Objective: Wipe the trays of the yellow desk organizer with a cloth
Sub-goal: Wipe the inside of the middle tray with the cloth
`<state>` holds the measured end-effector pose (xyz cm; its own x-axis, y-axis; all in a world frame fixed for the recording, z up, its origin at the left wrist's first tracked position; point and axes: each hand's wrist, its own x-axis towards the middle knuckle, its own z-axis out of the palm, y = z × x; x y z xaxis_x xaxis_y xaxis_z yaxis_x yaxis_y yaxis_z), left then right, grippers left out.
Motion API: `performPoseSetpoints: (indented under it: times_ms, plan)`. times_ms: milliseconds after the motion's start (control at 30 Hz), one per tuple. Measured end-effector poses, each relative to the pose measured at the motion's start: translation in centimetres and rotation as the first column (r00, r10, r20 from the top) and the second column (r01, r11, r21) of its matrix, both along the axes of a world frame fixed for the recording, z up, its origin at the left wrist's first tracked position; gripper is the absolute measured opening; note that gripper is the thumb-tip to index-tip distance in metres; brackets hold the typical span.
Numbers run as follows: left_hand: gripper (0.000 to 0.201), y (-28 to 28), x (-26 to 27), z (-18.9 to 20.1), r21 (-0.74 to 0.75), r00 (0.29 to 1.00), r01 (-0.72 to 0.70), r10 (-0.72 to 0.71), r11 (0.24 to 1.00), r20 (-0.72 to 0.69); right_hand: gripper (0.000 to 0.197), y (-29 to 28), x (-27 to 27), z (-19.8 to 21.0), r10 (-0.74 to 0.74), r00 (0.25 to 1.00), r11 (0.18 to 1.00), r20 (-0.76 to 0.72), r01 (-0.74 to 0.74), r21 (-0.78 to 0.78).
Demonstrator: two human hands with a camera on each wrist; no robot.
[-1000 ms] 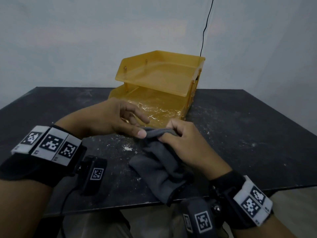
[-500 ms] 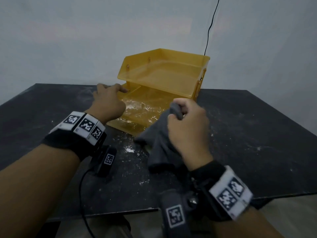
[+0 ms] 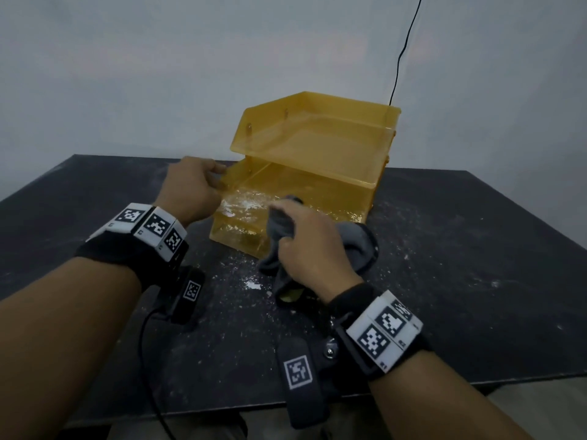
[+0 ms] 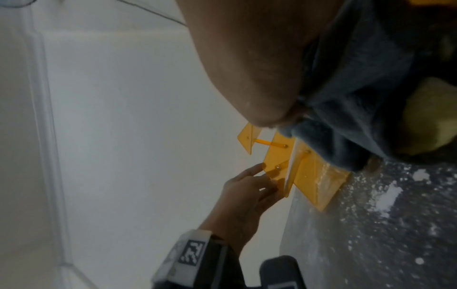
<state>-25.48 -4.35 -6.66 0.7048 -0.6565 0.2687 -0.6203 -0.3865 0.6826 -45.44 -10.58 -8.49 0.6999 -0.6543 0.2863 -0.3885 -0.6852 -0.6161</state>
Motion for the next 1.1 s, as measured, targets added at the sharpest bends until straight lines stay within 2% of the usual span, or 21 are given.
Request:
performPoseSetpoints:
  times_ms: [67,133,167,233,367,433,500,533,600,633,667,733,833,900,933,1000,1033,1100]
  plan:
    - [0.045,0.1,-0.3,0.2,0.011,1.000,0.017,-0.017,1.000,-0.025,0.059,-0.7,-0.6,0.3,-0.144,0.987,0.990,0.064,0.144,0.005]
    - [0.045,0.2,-0.8,0.2,0.009,0.999,0.040,-0.040,0.999,-0.033,0.055,-1.4,-1.0,0.2,-0.240,0.969,0.970,-0.055,0.238,-0.040]
    - [0.045,0.3,-1.0,0.1,0.003,0.999,0.045,-0.045,0.999,-0.029,0.057,-1.5,-1.1,0.0,-0.247,0.960,0.968,-0.133,0.240,-0.071]
    - [0.045,0.5,-1.2,-0.2,-0.019,0.998,0.052,-0.053,0.998,-0.030,0.059,-1.2,-0.7,-0.4,-0.207,0.962,0.975,-0.180,0.188,-0.121]
    - [0.049,1.0,-1.2,-0.5,-0.056,0.993,0.058,-0.064,0.997,-0.101,0.066,-0.4,0.7,-0.8,0.070,0.992,0.993,-0.106,-0.079,-0.085]
    - [0.047,1.1,-1.5,-0.3,-0.061,0.991,0.069,-0.076,0.996,-0.111,0.065,-0.5,0.7,-0.8,0.124,0.992,0.991,-0.011,-0.124,-0.052]
    - [0.043,1.1,-2.1,-0.1,-0.076,0.983,0.095,-0.106,0.992,-0.152,0.050,-1.5,0.0,-0.4,0.011,0.988,1.000,0.153,-0.010,-0.007]
    - [0.043,1.1,-2.3,-0.1,-0.082,0.978,0.108,-0.121,0.991,-0.168,0.042,-2.1,-0.5,-0.1,-0.073,0.981,0.997,0.179,0.076,-0.010]
    - [0.045,1.1,-2.5,-0.2,-0.090,0.976,0.115,-0.129,0.989,-0.176,0.028,-3.3,-1.2,0.0,-0.184,0.981,0.978,0.056,0.188,-0.087]
    - [0.045,1.2,-2.6,-0.3,-0.094,0.976,0.113,-0.128,0.989,-0.176,0.027,-3.6,-1.1,0.0,-0.194,0.981,0.974,-0.030,0.189,-0.128]
    - [0.046,1.2,-2.5,-0.4,-0.094,0.976,0.112,-0.127,0.989,-0.178,0.030,-3.7,-0.9,-0.1,-0.174,0.980,0.977,-0.098,0.159,-0.145]
    - [0.050,1.2,-2.5,-0.5,-0.081,0.973,0.120,-0.134,0.989,-0.187,0.042,-3.4,-0.2,-0.5,-0.048,0.990,0.994,-0.133,0.035,-0.099]
    - [0.055,1.5,-2.4,-0.7,-0.065,0.973,0.137,-0.147,0.988,-0.179,0.052,-2.3,0.7,-0.8,0.202,0.976,0.978,-0.077,-0.205,-0.038]
    - [0.054,1.7,-2.3,-0.7,-0.067,0.972,0.145,-0.155,0.987,-0.176,0.051,-2.1,0.8,-1.0,0.269,0.963,0.961,0.011,-0.268,-0.064]
    - [0.054,1.9,-2.4,-0.7,-0.070,0.970,0.155,-0.165,0.985,-0.179,0.050,-2.3,0.7,-0.9,0.234,0.968,0.972,0.092,-0.230,-0.059]
    - [0.053,2.3,-2.4,-0.7,-0.077,0.961,0.184,-0.195,0.980,-0.195,0.048,-3.3,0.3,-0.5,0.061,0.978,0.998,0.201,-0.056,-0.030]
    - [0.052,2.5,-2.4,-0.7,-0.078,0.956,0.197,-0.209,0.977,-0.205,0.048,-4.0,0.2,-0.5,-0.031,0.985,0.999,0.168,0.037,-0.036]
    - [0.052,2.9,-2.5,-0.6,-0.074,0.947,0.214,-0.225,0.974,-0.227,0.052,-4.8,0.5,-0.6,-0.103,0.992,0.992,-0.076,0.097,-0.077]
